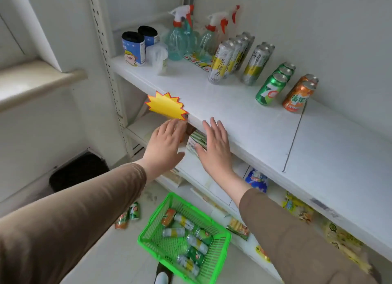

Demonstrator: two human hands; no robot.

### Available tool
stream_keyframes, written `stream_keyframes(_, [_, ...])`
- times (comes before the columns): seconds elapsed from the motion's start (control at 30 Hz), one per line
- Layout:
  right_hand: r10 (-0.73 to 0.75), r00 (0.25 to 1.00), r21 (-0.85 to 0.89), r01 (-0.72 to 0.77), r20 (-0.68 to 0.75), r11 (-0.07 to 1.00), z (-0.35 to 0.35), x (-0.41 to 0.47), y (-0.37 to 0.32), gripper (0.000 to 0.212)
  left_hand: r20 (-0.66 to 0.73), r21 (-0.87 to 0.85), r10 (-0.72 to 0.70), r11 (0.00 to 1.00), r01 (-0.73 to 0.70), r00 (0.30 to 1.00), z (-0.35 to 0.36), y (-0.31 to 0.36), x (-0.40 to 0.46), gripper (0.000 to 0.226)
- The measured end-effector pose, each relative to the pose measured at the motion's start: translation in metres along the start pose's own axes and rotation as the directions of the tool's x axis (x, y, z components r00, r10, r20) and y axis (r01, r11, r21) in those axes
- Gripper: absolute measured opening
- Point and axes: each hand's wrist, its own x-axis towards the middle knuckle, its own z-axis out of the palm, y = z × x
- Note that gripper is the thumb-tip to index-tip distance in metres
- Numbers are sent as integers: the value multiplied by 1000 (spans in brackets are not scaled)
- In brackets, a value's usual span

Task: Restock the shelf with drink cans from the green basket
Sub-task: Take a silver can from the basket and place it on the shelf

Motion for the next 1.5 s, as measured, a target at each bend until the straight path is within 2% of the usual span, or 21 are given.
stream_keyframes(0.2, [-75,992,-61,82,103,995,55,-90,-13,71,88,-6,-45,999,46,995,50,-13,-99,89])
stream_keyframes(0.47, [83,938,-39,-75,335,996,164,-192,48,75,306,-38,-80,995,97,949,172,-12,-195,88])
stream_keyframes(0.67, [309,828,-20,-340,468,940,267,-264,130,72,482,-18,-77,995,97,873,295,-6,-240,92])
stream_keyframes(0.83, [413,725,-57,-462,551,885,364,-316,193,67,589,-5,-71,996,91,805,403,-4,-262,89])
stream_keyframes(0.97, [440,642,-101,-493,627,864,442,-350,233,62,647,-17,-33,998,58,762,482,-6,-267,86])
stream_keyframes(1.17, [336,461,-143,-404,821,903,551,-373,256,62,721,25,-3,999,-22,693,573,-24,-267,83])
stream_keyframes(1.33, [204,442,-168,-120,873,978,615,-376,258,56,756,23,-5,1000,-19,655,618,-34,-268,83])
stream_keyframes(1.5, [228,318,-286,148,920,947,655,-363,251,46,762,-4,14,1000,-18,647,637,-41,-270,82])
